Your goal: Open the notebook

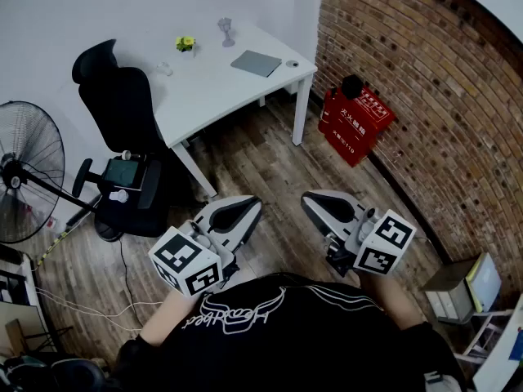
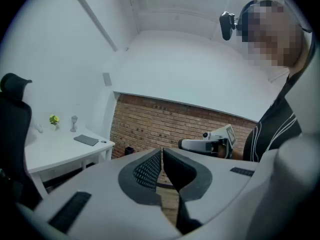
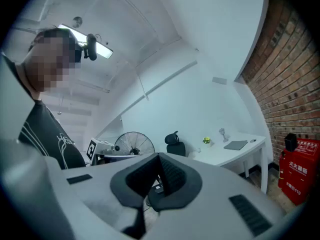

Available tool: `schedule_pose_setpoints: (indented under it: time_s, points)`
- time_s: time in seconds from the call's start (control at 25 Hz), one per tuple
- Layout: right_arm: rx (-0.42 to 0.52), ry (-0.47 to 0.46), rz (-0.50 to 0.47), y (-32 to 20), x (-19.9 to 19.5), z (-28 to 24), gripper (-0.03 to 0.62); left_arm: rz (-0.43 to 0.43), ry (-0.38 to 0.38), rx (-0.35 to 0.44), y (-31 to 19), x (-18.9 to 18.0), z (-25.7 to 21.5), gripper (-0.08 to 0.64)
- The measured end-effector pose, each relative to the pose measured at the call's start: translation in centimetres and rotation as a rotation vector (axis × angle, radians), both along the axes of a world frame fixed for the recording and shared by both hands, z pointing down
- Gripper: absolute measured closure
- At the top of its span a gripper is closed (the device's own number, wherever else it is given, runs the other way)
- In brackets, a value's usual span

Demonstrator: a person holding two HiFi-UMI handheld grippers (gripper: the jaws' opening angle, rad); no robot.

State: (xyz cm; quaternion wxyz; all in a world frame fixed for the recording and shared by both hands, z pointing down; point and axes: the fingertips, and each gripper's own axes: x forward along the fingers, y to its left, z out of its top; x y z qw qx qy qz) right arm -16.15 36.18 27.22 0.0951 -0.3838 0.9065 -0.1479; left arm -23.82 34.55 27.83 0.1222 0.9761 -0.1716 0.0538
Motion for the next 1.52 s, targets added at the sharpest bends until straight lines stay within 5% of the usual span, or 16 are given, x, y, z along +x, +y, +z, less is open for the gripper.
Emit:
schedule_pose_setpoints:
  time_s: [0.6,0.72,1.16,1.52]
  points:
    - [0.002,0.029,0.084,0.5,4.3,-0.3,0.594,-0.053,-0.03,0.033,-1.7,2.2,0.0,0.515]
    - [0.007,0.035,0.099,1.0,5.7,-0.3,0.594,-0.045,-0.032,0.032,-1.9,3.7,0.1,0.363]
    - [-0.013,0.041,0.147,2.7,11.1,2.0,0.594,-0.036,-0.041,0.041,-1.9,9.3,2.1,0.304]
    - [-0.067,0.029,0.156,-0.7,13.4,4.3,0.594,0.005,-0.07,-0.001,-5.2,12.5,4.5,0.302]
